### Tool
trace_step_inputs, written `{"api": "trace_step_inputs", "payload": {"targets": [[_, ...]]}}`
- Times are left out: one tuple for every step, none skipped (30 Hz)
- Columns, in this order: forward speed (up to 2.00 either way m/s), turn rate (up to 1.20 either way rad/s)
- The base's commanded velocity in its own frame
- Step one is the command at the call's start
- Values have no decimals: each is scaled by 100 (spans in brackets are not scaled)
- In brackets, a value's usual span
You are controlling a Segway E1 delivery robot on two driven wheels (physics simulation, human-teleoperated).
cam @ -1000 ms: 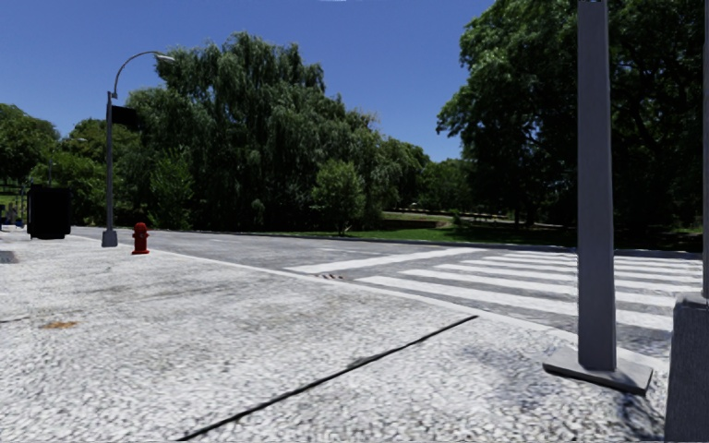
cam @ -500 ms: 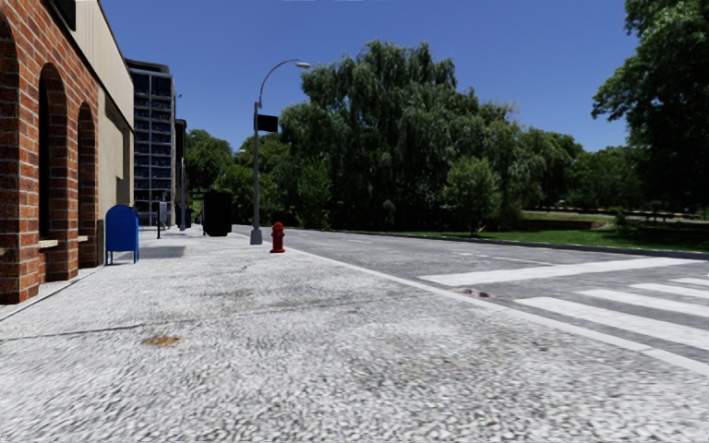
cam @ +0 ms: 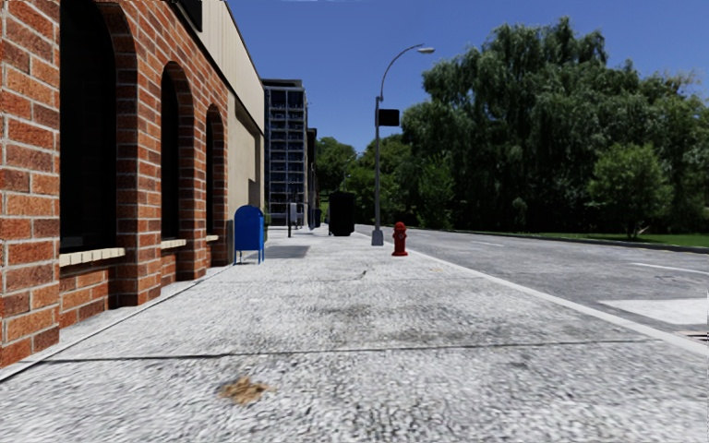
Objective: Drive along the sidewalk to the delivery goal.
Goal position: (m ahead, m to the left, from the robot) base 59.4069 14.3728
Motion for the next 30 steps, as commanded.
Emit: {"api": "trace_step_inputs", "payload": {"targets": [[200,0],[200,0],[200,0],[200,0],[200,0],[200,0],[200,0],[200,0],[200,0],[200,0],[200,0],[200,0],[200,0],[200,0],[200,0],[200,0],[200,0],[200,0],[200,0],[200,0],[200,0],[200,0],[200,0],[200,3],[200,26],[200,50],[200,50],[200,63],[200,16],[200,0]]}}
